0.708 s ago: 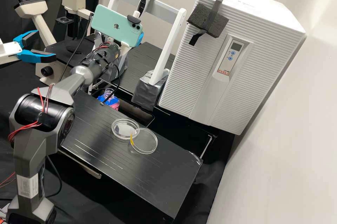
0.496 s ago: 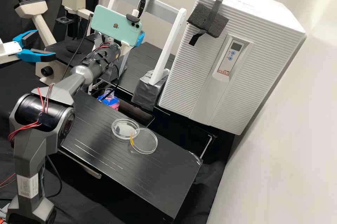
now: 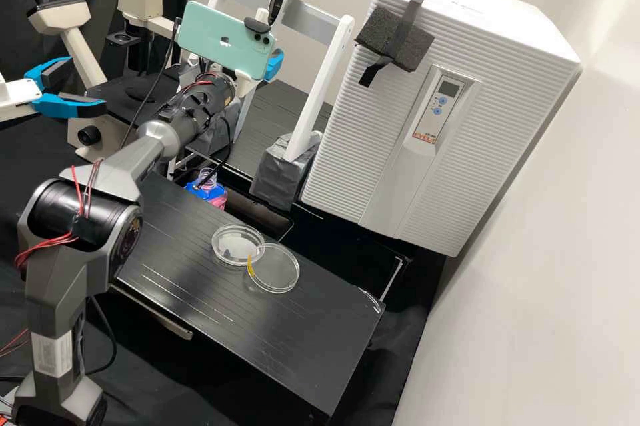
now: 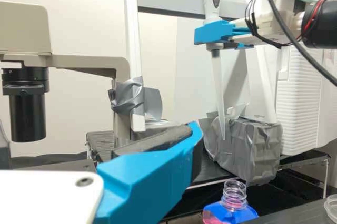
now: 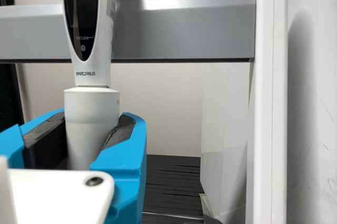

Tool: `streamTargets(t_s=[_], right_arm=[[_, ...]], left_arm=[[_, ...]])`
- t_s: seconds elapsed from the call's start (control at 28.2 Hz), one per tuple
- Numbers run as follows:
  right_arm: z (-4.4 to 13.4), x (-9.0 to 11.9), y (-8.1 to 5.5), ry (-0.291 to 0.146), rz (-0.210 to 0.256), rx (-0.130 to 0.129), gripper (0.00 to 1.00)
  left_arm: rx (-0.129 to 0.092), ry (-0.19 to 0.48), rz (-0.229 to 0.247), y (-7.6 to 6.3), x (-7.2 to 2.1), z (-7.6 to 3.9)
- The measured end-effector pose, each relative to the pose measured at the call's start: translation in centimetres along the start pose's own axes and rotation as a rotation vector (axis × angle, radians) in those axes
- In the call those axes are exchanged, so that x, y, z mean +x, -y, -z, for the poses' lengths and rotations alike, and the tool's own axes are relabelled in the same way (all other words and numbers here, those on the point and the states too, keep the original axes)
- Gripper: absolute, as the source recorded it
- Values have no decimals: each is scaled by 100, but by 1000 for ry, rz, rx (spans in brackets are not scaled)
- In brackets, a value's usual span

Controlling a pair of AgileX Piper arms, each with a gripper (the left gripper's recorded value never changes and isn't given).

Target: Use the pipette

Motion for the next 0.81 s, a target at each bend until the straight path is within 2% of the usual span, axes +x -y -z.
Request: streamTargets(t_s=[0.14, 0.18, 0.28, 0.39, 0.57, 0.64, 0.81], right_arm=[[7, -130, -33, -10, -19, 22, 0], [16, -173, -52, -19, -41, 24, 0], [27, -333, -24, -47, -90, 52, 0], [60, -472, 20, -76, -126, 56, 0], [50, -662, 183, -110, -129, 26, 0], [5, -712, 267, -105, -111, 17, 0], [-103, -788, 417, -85, -74, -1, 0]], left_arm=[[-6, -3, -6, -11, 10, -4], [-10, -4, -10, -17, 15, -9], [-11, -1, -16, -30, 28, -17], [-12, 2, -15, -27, 32, -25], [-22, 9, 5, 38, 65, -61], [-36, 3, 27, 107, 85, -68], [-33, 9, 98, 325, 158, -117]])
